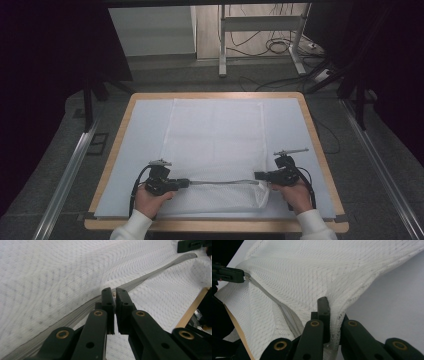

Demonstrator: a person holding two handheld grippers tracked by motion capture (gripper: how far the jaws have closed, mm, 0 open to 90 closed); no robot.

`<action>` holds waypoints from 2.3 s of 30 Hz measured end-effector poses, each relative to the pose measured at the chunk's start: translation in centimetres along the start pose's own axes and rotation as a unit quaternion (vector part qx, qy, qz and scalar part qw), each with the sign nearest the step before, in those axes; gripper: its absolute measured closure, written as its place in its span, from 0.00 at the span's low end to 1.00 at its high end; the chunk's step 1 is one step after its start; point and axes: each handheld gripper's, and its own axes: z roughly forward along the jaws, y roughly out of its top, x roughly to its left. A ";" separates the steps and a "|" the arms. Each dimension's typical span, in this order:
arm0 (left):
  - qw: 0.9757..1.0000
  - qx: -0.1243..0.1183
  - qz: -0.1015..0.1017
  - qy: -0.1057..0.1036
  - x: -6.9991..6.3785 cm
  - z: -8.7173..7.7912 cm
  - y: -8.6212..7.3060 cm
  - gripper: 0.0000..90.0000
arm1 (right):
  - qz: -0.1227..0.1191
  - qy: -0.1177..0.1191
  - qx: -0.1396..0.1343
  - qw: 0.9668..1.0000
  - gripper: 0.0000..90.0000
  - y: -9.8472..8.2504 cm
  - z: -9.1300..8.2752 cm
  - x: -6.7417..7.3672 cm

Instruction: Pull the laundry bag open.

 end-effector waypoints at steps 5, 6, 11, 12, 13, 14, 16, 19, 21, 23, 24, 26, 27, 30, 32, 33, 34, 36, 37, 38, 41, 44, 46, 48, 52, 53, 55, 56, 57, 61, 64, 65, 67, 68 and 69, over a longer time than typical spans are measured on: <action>1.000 -0.004 -0.004 0.000 0.3 -0.5 -0.1 0.96 | 0.000 0.000 0.002 1.000 0.98 0.0 0.0 0.0; 1.000 -0.004 -0.005 -0.001 0.3 -0.6 -0.2 0.96 | 0.000 0.000 0.002 1.000 0.98 0.0 0.0 0.0; 1.000 -0.003 -0.005 0.001 0.5 -0.9 -0.3 0.96 | 0.001 0.002 0.002 1.000 0.98 0.0 0.0 0.0; 1.000 -0.004 -0.006 0.001 0.6 -0.9 -0.3 0.96 | 0.001 0.002 0.002 1.000 0.98 0.0 0.0 0.0; 1.000 -0.005 -0.006 0.001 0.6 -1.0 -0.3 0.96 | 0.001 0.002 0.002 1.000 0.98 0.0 0.0 -0.1; 1.000 -0.004 -0.006 0.001 0.7 -1.1 -0.4 0.96 | 0.001 0.002 0.001 1.000 0.98 0.0 0.0 -0.1; 1.000 -0.007 -0.008 0.002 0.7 -1.1 -0.4 0.96 | 0.001 0.002 0.001 1.000 0.98 0.0 0.0 -0.1; 1.000 -0.007 -0.007 0.003 0.8 -1.3 -0.5 0.96 | 0.001 0.002 0.001 1.000 0.98 0.0 0.0 -0.1; 1.000 -0.007 -0.007 0.003 0.8 -1.4 -0.5 0.96 | 0.001 0.002 0.002 1.000 0.98 0.0 0.0 -0.1; 1.000 -0.007 -0.007 0.002 0.9 -1.5 -0.6 0.96 | 0.001 0.003 0.002 1.000 0.98 0.0 0.0 0.0; 1.000 -0.006 -0.006 0.003 0.9 -1.5 -0.6 0.96 | 0.000 0.002 0.002 1.000 0.98 0.0 0.0 0.0; 1.000 -0.008 -0.009 0.003 1.1 -1.6 -0.6 0.96 | 0.000 0.001 0.003 1.000 0.98 0.0 0.1 0.0; 1.000 -0.008 -0.009 0.006 1.1 -1.7 -0.7 0.96 | 0.001 0.003 0.002 1.000 0.98 0.0 0.1 0.0; 1.000 -0.010 -0.012 0.005 1.4 -1.9 -0.8 0.96 | 0.000 0.002 0.002 1.000 0.98 0.0 0.0 -0.1; 1.000 -0.010 -0.013 0.003 1.5 -2.1 -0.9 0.96 | 0.001 0.002 0.002 1.000 0.98 0.0 0.0 -0.1; 1.000 -0.012 -0.015 0.005 1.6 -2.2 -0.9 0.96 | 0.001 0.002 0.002 1.000 0.98 0.0 0.0 -0.1; 1.000 -0.012 -0.015 0.005 1.7 -2.3 -1.0 0.96 | 0.001 0.002 0.002 1.000 0.98 0.0 0.1 -0.1; 1.000 -0.012 -0.016 0.007 1.9 -2.5 -1.0 0.96 | 0.000 0.002 0.003 1.000 0.98 0.0 0.0 -0.1; 1.000 -0.014 -0.018 0.008 1.9 -2.6 -1.1 0.96 | 0.000 0.002 0.003 1.000 0.98 0.0 0.0 -0.1; 1.000 -0.015 -0.018 0.009 2.0 -2.7 -1.1 0.96 | 0.000 0.002 0.003 1.000 0.98 0.0 0.0 -0.1; 1.000 -0.016 -0.022 0.011 2.3 -2.9 -1.3 0.96 | 0.000 0.001 0.003 1.000 0.98 0.0 0.0 -0.1; 1.000 -0.016 -0.024 0.012 2.6 -3.2 -1.5 0.96 | 0.000 0.002 0.003 1.000 0.98 0.0 0.1 -0.1; 0.999 -0.019 -0.026 0.013 2.7 -3.3 -1.6 0.96 | 0.001 0.002 0.003 1.000 0.98 0.0 0.1 -0.1; 0.999 -0.018 -0.026 0.013 2.8 -3.5 -1.6 0.96 | 0.000 0.002 0.003 1.000 0.98 0.0 0.1 -0.1; 0.999 -0.021 -0.030 0.015 3.1 -3.7 -1.8 0.96 | 0.000 0.003 0.003 1.000 0.98 0.0 0.1 -0.1; 0.999 -0.021 -0.030 0.016 3.2 -3.9 -1.8 0.96 | 0.001 0.003 0.003 1.000 0.98 0.0 0.0 -0.1; 0.999 -0.023 -0.032 0.017 3.4 -4.1 -1.9 0.96 | 0.002 0.004 0.003 1.000 0.98 0.0 0.0 -0.2; 0.999 -0.024 -0.033 0.018 3.5 -4.2 -2.0 0.96 | 0.002 0.003 0.003 1.000 0.98 0.0 0.1 -0.2; 0.999 -0.026 -0.035 0.019 3.5 -4.3 -2.1 0.96 | 0.002 0.003 0.003 1.000 0.98 0.0 0.1 -0.2; 0.999 -0.030 -0.040 0.018 3.8 -4.7 -2.3 0.96 | 0.003 0.002 0.002 1.000 0.98 0.0 0.1 -0.2; 0.998 -0.030 -0.041 0.021 4.0 -4.9 -2.4 0.96 | 0.002 0.001 0.002 1.000 0.98 0.0 0.1 -0.2; 0.998 -0.032 -0.041 0.021 4.0 -4.9 -2.5 0.96 | 0.002 0.001 0.002 1.000 0.98 0.0 0.1 -0.2; 0.998 -0.033 -0.044 0.023 4.1 -5.1 -2.5 0.96 | 0.002 0.002 0.002 1.000 0.98 0.0 0.1 -0.2; 0.998 -0.034 -0.043 0.023 4.2 -5.2 -2.6 0.96 | 0.002 0.001 0.002 1.000 0.98 0.0 0.1 -0.2; 0.998 -0.034 -0.044 0.024 4.3 -5.2 -2.6 0.96 | 0.002 0.001 0.002 1.000 0.98 0.0 0.1 -0.3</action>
